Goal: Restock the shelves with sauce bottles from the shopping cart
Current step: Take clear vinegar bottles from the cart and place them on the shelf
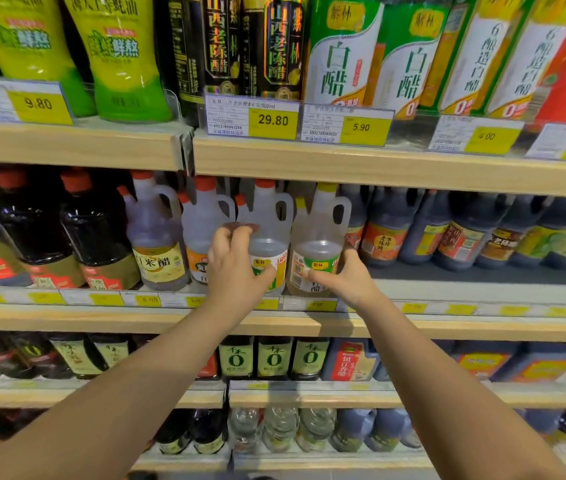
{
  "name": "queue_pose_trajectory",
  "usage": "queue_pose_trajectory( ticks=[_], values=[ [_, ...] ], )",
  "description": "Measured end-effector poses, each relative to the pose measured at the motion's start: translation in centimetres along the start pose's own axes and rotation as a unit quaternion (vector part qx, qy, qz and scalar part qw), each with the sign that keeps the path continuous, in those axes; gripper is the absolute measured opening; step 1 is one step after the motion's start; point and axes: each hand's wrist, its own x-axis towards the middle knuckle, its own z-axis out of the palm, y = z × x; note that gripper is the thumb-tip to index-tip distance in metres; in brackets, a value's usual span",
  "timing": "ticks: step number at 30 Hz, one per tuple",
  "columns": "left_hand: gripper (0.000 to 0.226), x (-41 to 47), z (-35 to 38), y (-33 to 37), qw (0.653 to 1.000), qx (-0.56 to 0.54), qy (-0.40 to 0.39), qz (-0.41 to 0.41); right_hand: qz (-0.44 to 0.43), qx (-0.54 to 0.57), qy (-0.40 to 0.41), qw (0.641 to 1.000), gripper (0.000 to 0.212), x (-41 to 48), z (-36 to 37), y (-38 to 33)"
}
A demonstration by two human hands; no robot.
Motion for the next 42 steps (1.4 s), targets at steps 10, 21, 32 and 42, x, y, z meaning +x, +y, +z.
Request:
queue_pose_trajectory(
  ticks=[10, 21, 32, 42],
  values=[
    [0.078, 0.5, 1.2, -1.6, 0.958, 0.255, -0.054, 0.123, -0.182, -0.348, 0.216, 0.894, 0.067, -2.2, 2.0, -1.1],
    [0.075, 1.4, 1.8, -1.9, 0.950, 0.273, -0.012, 0.150, -0.131, -0.318, 0.185, 0.920, 0.065, -1.3, 1.8, -1.3],
    [0.069, -5.6, -3.0, -1.2, 0.924, 0.270, -0.257, 0.088, -0.030, -0.470, -0.057, 0.881, 0.064, -9.8, 0.8, -5.2],
    [0.070, -25.0, -12.3, -9.1, 0.873, 0.288, -0.374, -0.122, -0.017, -0.508, -0.394, 0.766, 0.071, -24.6, 7.0, -7.7]
  ],
)
